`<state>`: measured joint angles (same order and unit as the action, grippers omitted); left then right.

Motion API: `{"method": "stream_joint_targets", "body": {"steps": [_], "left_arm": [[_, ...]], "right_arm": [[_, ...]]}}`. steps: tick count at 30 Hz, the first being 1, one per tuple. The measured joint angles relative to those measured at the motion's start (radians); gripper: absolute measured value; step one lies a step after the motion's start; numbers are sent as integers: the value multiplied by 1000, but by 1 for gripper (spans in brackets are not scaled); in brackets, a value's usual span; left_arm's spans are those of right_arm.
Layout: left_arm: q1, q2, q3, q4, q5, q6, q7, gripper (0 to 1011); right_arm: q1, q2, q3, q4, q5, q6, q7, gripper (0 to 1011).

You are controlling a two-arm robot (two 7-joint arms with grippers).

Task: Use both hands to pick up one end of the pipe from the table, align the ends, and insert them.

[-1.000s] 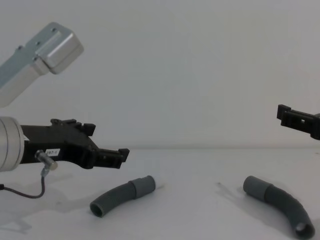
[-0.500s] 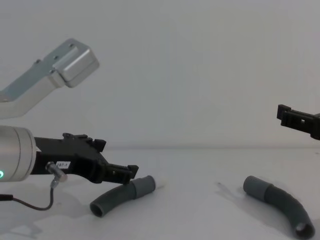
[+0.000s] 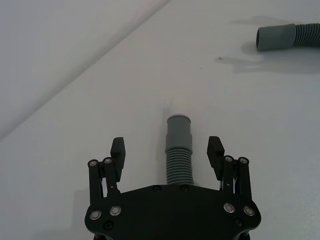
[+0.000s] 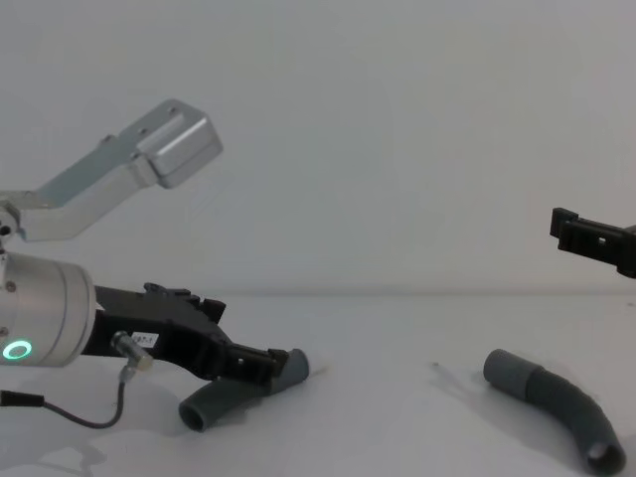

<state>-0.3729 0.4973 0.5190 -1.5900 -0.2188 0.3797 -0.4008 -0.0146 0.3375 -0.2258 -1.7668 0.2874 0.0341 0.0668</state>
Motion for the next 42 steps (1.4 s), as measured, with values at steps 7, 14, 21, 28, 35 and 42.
{"method": "stream_joint_targets", "body": {"steps": [7, 14, 21, 28, 35, 42], "left_arm": [[-25, -24, 9, 33, 0, 29, -20, 1001], [-41, -40, 14, 55, 0, 46, -37, 1001], [-52, -51, 15, 70, -1, 68, -52, 1001], [-66, -62, 13, 84, -7, 111, -64, 1001], [-78, -68, 14, 98, -10, 140, -73, 1001], [-89, -74, 18, 110, -9, 158, -78, 1001]], "right_arm": [[0, 0, 0, 0, 0, 0, 0, 1001], [0, 0, 0, 0, 0, 0, 0, 1001], [0, 0, 0, 0, 0, 0, 0, 1001], [0, 0, 0, 0, 0, 0, 0, 1001], [0, 0, 0, 0, 0, 0, 0, 1002], [0, 0, 0, 0, 0, 0, 0, 1002]]}}
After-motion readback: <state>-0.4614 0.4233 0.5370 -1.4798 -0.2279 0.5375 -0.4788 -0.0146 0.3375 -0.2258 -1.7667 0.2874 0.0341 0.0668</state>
